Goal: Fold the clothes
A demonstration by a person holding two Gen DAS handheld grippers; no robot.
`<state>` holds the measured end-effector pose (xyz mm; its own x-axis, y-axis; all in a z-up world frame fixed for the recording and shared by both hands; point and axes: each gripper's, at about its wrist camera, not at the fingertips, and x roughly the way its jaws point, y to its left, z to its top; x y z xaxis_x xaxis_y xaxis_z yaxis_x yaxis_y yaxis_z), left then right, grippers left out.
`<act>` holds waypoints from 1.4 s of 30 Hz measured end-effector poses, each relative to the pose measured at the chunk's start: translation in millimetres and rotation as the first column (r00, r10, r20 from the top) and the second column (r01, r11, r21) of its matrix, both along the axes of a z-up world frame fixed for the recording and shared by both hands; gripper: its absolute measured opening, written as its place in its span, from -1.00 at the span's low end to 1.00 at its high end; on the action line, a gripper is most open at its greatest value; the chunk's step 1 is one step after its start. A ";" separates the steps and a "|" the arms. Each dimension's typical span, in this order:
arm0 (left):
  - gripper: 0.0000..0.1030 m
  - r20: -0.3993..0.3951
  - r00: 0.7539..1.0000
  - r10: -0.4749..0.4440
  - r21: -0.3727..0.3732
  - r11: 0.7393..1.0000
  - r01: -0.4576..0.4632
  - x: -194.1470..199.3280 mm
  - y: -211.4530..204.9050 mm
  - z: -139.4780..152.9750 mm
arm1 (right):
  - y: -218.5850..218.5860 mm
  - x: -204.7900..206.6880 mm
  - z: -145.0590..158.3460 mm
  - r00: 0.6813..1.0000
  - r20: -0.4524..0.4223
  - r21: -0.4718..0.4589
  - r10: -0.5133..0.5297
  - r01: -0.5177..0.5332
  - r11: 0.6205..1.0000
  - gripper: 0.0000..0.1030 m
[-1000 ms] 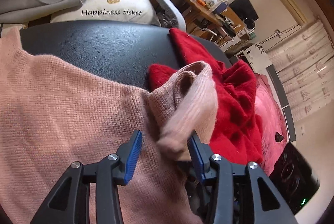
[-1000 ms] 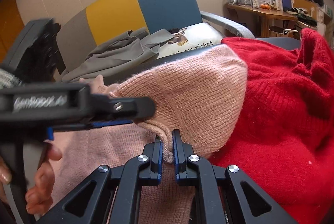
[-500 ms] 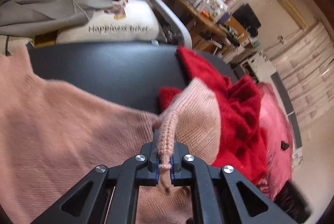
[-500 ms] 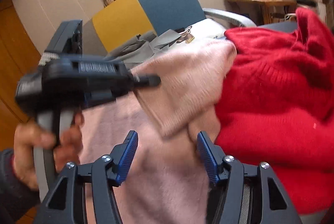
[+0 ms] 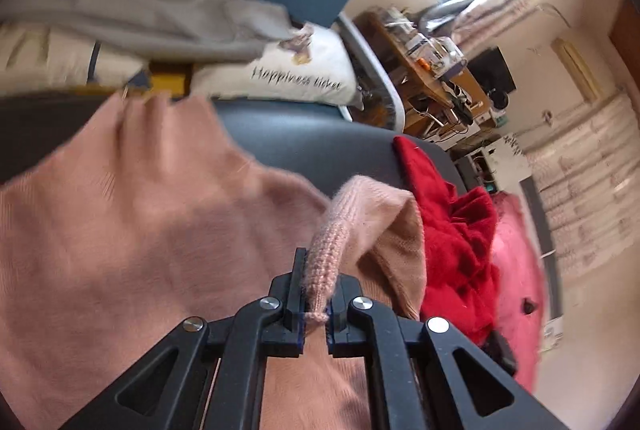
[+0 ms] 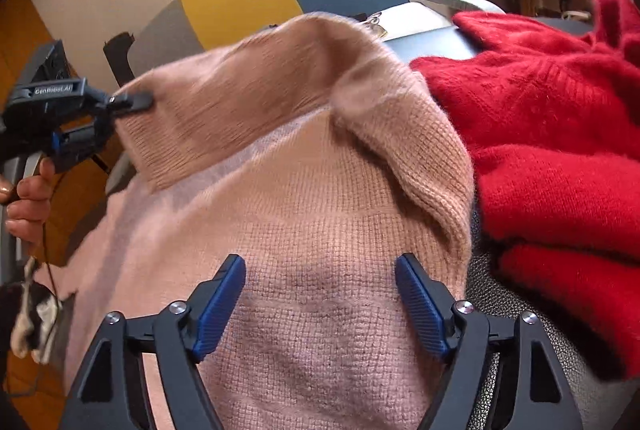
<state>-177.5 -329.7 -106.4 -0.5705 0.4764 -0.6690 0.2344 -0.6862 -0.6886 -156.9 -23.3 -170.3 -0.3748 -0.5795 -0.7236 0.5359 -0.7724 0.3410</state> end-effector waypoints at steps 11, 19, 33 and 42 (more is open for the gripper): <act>-0.90 0.055 0.998 0.002 0.157 0.987 -0.010 49.6 -68.5 14.3 | -17.1 7.2 -2.8 0.998 -0.053 0.112 0.035 -0.029 0.993 0.80; -0.77 0.244 0.970 0.019 0.193 0.979 -0.067 71.9 -95.1 -59.7 | -23.5 9.1 -3.2 0.997 -0.065 0.154 0.050 -0.039 0.987 0.88; -0.45 0.119 0.991 0.056 0.047 0.997 -0.062 129.5 -96.2 -78.8 | -34.5 9.0 -6.7 0.995 -0.078 0.204 0.068 -0.050 0.978 1.00; -0.39 0.078 0.992 0.098 0.056 0.993 -0.102 116.2 -77.1 -85.1 | -35.6 10.0 -7.6 0.995 -0.081 0.210 0.064 -0.046 0.977 1.00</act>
<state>-61.2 -406.9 -191.5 -0.5663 0.4603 -0.6837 0.3526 -0.6145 -0.7058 -146.9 -58.9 -177.8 -0.4136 -0.4414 -0.7963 0.5999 -0.7900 0.1264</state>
